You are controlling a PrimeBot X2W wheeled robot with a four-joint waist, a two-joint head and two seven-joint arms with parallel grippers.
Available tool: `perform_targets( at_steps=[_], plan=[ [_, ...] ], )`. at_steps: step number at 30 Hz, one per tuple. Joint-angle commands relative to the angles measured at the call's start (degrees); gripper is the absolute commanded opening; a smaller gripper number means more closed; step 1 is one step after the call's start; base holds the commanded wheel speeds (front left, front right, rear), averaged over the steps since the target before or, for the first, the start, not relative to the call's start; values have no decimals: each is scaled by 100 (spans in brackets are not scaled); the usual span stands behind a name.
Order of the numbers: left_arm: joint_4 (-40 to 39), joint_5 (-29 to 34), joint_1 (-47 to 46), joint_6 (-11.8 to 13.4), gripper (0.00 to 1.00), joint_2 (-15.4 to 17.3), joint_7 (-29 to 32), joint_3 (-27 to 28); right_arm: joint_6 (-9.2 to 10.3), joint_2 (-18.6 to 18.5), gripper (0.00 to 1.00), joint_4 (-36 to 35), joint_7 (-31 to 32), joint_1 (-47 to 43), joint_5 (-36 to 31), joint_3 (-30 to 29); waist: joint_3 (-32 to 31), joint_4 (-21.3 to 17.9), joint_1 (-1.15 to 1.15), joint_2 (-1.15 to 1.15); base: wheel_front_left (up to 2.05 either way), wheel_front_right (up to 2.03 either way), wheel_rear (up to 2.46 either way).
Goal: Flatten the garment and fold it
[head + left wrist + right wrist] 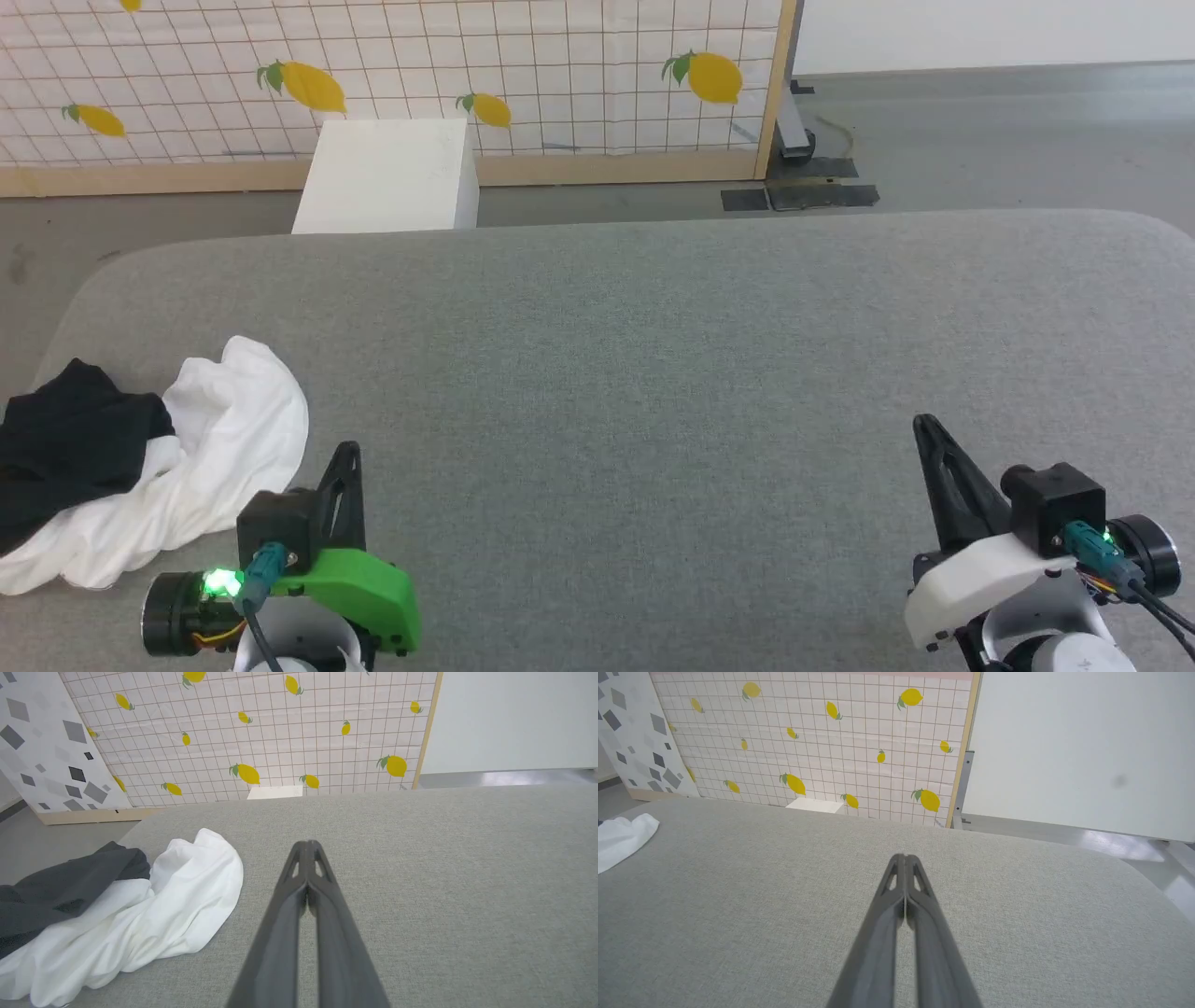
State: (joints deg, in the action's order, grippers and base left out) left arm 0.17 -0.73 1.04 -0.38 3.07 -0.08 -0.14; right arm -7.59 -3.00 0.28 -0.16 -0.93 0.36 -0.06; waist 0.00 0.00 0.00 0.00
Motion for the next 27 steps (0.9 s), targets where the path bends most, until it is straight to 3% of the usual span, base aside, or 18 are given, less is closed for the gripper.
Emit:
perform_targets(
  at_steps=[1,23,24,27],
  plan=[
    [-17,73,-104,38,0,-19,8,14,10,13,0,-28,16,93,-36,6,0,0,0,0,0,0,0],
    [-17,73,-104,38,0,-19,8,14,10,13,0,-28,16,93,-36,6,0,0,0,0,0,0,0],
    [0,-4,2,0,100,1,0,-5,0,0,100,2,0,0,3,-2,0,0,0,0,0,0,0],
    [4,-29,7,0,100,1,-2,-16,0,-1,100,7,-2,-1,5,-3,0,0,0,0,0,0,0]
  ],
)
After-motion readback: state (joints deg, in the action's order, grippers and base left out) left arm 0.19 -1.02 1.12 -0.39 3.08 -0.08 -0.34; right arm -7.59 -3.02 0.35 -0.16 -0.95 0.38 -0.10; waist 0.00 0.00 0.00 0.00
